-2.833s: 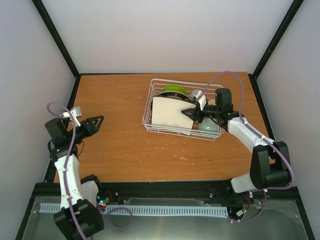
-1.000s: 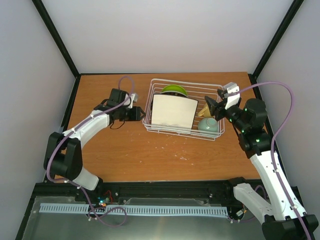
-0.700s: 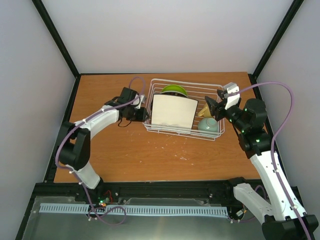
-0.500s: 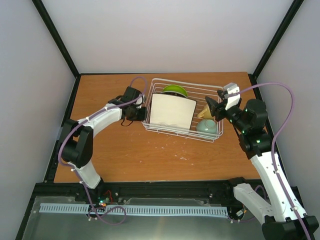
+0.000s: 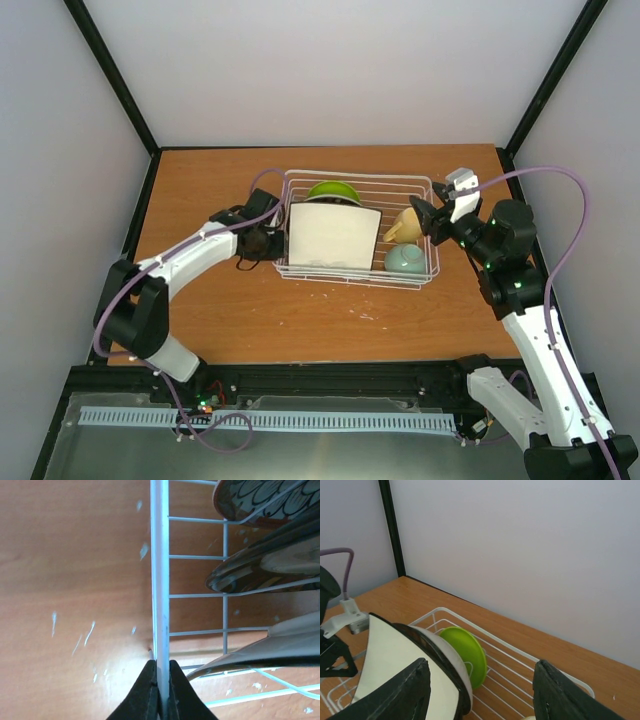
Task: Load the mixed dishes into the dish rack
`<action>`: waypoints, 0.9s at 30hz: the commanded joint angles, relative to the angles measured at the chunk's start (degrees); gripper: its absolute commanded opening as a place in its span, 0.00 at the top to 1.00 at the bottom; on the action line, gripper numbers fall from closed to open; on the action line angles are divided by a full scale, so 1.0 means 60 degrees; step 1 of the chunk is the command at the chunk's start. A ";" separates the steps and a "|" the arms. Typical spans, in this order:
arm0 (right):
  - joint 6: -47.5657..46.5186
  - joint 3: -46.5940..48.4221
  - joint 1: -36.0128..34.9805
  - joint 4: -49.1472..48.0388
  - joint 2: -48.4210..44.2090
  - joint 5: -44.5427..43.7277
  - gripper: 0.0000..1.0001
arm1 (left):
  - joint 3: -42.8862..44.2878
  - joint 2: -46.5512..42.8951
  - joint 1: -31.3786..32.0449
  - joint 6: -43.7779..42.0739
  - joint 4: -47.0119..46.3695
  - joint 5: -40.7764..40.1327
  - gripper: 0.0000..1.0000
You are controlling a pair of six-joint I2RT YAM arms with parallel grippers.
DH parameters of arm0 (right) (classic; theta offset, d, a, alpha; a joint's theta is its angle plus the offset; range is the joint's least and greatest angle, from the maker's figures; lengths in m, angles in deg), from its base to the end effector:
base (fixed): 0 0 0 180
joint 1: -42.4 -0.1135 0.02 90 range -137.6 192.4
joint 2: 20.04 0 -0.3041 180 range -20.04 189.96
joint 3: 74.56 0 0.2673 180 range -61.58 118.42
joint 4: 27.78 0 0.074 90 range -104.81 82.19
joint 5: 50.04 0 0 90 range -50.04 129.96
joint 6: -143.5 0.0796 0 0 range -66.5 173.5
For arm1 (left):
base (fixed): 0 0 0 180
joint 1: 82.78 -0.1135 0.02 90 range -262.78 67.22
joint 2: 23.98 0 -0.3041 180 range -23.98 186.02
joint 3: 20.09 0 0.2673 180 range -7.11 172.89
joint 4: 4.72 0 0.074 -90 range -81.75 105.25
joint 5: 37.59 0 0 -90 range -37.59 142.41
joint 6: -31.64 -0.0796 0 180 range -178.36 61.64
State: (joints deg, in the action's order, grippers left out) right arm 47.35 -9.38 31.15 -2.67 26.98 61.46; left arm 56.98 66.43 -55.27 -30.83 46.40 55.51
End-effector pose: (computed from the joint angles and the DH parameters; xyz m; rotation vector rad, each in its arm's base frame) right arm 0.2038 0.0703 0.4014 -0.5316 1.6128 0.3836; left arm 0.3071 -0.1648 0.2174 0.0164 2.7492 -0.3539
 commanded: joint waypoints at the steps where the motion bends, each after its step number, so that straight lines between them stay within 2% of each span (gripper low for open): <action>1: 0.0091 -0.0024 0.0032 0.0200 -0.0254 0.0294 0.44 | -0.0138 -0.1464 0.0256 0.1749 0.1052 -0.0904 0.99; 9: 0.0132 0.0015 0.0037 0.0545 -0.0496 0.0531 0.46 | -0.0775 -0.2574 0.0489 0.2946 0.1890 -0.1578 0.99; 14: 0.0264 -0.0028 0.0037 0.0584 -0.0600 0.0636 0.44 | -0.1077 -0.3232 0.0527 0.3194 0.2017 -0.1518 0.99; 21: 0.0308 -0.0087 0.0029 0.0717 -0.0709 0.0670 0.42 | -0.1534 -0.3296 0.0542 0.3193 0.1694 -0.1314 0.82; 25: 0.0264 -0.0060 0.0030 0.0817 -0.0783 0.0608 0.41 | -0.1580 -0.3166 0.0571 0.3102 0.1510 -0.1248 0.62; 27: 0.0260 -0.0049 0.0029 0.0844 -0.0819 0.0639 0.38 | -0.1453 -0.3112 0.0586 0.3049 0.1560 -0.1341 0.55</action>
State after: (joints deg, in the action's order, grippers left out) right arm 48.68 -9.38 31.15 1.53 23.22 65.05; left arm 46.88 47.33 -51.90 -12.69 56.90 48.16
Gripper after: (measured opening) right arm 0.595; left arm 0.406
